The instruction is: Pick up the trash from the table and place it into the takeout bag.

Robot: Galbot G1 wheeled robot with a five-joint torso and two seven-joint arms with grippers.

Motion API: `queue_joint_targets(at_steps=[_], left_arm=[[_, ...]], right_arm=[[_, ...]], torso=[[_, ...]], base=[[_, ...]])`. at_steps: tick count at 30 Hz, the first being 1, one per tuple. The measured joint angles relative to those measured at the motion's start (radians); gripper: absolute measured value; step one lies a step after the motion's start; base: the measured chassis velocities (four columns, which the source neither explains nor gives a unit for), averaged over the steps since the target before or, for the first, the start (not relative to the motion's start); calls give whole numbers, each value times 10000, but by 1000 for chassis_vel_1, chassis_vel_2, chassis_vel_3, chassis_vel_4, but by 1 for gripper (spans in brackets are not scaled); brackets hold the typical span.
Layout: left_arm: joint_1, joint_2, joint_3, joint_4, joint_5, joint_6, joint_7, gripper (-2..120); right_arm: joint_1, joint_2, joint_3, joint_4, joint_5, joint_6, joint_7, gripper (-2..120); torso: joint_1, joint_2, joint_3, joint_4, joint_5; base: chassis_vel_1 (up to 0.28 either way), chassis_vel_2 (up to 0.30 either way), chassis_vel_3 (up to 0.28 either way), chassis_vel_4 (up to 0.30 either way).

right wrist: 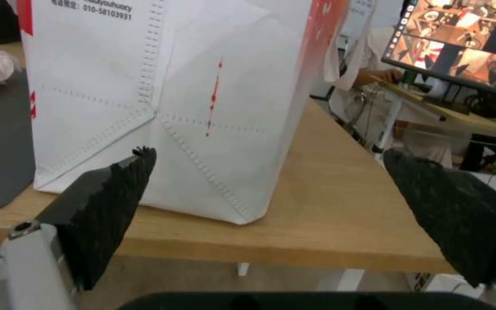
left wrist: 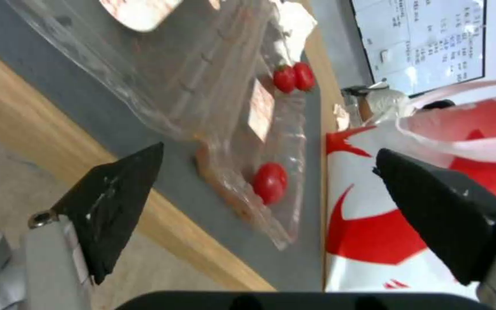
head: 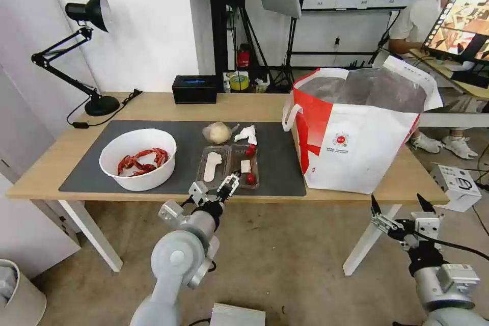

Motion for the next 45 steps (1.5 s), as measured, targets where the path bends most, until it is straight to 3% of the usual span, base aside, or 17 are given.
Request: queue_joint_targets(at_steps=[17, 27, 34, 45], left_arm=[[-189, 120, -296, 534, 361, -256, 538, 100], [-185, 330, -480, 230, 372, -408, 691, 100], [-360, 468, -483, 74, 425, -541, 1176, 100], [-630, 333, 84, -77, 1121, -772, 1802, 100]], right_arm=[[47, 14, -15, -175, 20, 92, 2, 100], [124, 49, -65, -310, 34, 127, 6, 100], [165, 95, -101, -368, 38, 143, 17, 100], [179, 133, -134, -435, 32, 216, 12, 100]], torso=[[0, 2, -1, -2, -1], [0, 1, 0, 1, -1], [0, 1, 0, 0, 0], [0, 1, 0, 0, 0]], base=[[0, 0, 0, 0], [0, 0, 0, 0], [0, 0, 0, 0], [0, 0, 0, 0]])
